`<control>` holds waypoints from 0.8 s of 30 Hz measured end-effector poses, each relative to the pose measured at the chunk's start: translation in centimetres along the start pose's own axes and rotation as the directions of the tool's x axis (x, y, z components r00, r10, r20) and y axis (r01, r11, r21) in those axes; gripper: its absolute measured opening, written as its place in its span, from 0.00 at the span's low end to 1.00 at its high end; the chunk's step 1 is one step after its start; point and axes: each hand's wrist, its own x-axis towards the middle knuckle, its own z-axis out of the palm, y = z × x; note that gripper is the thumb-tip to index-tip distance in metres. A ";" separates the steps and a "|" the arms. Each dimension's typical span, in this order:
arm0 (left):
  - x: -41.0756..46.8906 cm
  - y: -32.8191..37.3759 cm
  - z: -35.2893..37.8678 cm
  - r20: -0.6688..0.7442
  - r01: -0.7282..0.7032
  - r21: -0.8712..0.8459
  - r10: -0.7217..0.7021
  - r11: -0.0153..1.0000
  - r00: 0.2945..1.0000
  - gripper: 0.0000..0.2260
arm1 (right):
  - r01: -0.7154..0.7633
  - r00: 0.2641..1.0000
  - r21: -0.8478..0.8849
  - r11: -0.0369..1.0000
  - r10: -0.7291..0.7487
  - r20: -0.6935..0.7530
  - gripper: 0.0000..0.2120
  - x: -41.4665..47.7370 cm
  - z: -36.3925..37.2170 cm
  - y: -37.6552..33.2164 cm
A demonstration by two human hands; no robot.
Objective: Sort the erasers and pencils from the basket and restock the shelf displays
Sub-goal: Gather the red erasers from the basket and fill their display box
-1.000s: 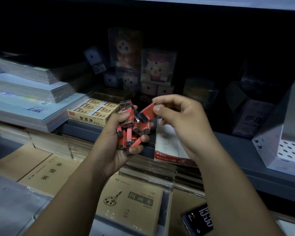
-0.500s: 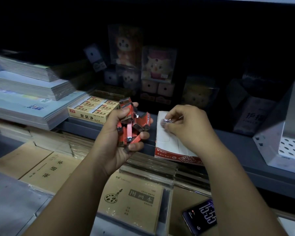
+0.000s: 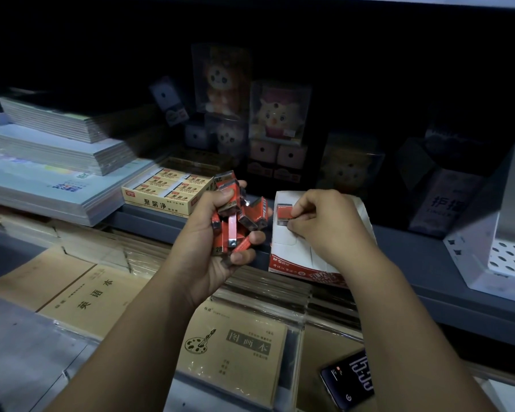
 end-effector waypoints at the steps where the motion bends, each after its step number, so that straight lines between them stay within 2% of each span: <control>1: 0.0 0.0 0.0 0.000 0.000 -0.002 0.000 1.000 1.000 0.15 | -0.002 1.000 -0.012 1.000 0.002 -0.002 0.06 0.0 0.0 0.0; 6: 0.0 -0.1 0.0 0.001 -0.004 -0.004 0.004 1.000 1.000 0.15 | -0.013 1.000 -0.060 0.998 0.014 0.017 0.08 0.1 -0.2 -0.1; 10: 0.1 -0.1 0.1 -0.005 -0.005 -0.006 0.005 1.000 1.000 0.15 | -0.026 0.999 0.013 1.000 0.025 0.042 0.07 -0.2 -0.8 -0.2; 15: 0.0 -0.1 0.1 -0.015 -0.002 -0.009 0.002 1.000 1.000 0.15 | -0.045 0.988 0.083 0.996 0.033 0.151 0.07 -0.2 -1.3 0.0; 17: 0.0 0.0 0.1 -0.014 -0.002 -0.003 0.002 1.000 1.000 0.15 | -0.014 0.986 0.062 0.998 0.004 0.166 0.06 -0.3 -1.3 -0.2; 19: 0.1 0.0 0.0 -0.015 -0.001 0.007 0.002 1.000 1.000 0.15 | 0.051 0.992 0.065 0.997 -0.058 0.110 0.06 -0.4 -1.3 -0.9; 21: 0.1 0.1 0.0 -0.010 0.002 0.015 -0.002 1.000 1.000 0.15 | 0.117 0.990 0.146 0.982 -0.126 0.055 0.08 -0.6 -1.3 -1.8; 24: 0.1 0.1 -0.1 0.009 0.000 0.028 0.000 1.000 1.000 0.14 | 0.145 0.971 0.231 0.962 -0.183 0.152 0.14 -1.3 -1.2 -3.2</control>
